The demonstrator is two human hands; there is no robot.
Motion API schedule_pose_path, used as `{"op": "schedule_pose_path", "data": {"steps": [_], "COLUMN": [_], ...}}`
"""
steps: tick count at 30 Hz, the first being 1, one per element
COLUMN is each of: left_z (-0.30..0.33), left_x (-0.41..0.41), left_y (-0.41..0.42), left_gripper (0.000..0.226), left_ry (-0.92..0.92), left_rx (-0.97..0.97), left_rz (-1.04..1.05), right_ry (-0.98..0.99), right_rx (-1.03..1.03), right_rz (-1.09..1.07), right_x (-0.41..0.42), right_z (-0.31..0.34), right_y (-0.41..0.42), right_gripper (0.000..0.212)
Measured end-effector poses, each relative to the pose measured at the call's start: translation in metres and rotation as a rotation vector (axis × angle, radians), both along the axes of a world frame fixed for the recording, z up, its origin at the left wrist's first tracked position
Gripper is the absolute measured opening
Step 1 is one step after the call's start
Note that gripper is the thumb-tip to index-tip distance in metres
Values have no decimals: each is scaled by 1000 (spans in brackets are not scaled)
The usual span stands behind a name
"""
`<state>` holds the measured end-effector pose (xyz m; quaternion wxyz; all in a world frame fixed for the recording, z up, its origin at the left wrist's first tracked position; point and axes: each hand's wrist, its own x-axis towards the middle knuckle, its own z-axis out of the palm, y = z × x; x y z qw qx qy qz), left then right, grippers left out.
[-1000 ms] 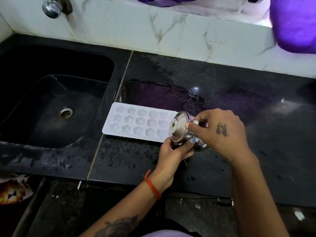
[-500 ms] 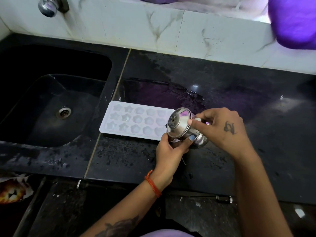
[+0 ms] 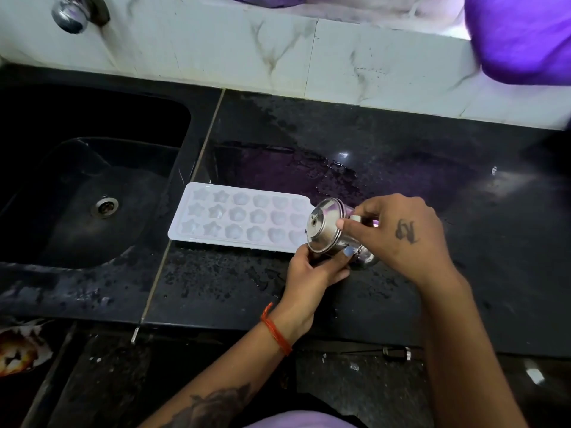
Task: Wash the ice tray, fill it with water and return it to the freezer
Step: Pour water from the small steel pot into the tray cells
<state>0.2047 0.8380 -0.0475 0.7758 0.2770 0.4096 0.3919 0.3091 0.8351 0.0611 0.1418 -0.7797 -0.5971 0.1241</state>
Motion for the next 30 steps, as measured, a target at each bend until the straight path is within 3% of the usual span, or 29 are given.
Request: {"op": "schedule_pose_path", "data": {"steps": [18, 26, 30], "left_z": [2, 1, 1], "left_x": [5, 6, 1], "left_y": [-1, 1, 4], "left_gripper": [36, 38, 60], "left_ry": [0, 169, 352], "left_rx": [9, 97, 226], "left_rz": [-19, 9, 51], "right_ry": [-76, 112, 279], "right_rx": [16, 40, 47], "right_rz": [45, 13, -40], "right_x": [2, 17, 23], "right_z": [0, -4, -6], "right_y": [2, 3, 9], "right_gripper": [29, 26, 17]}}
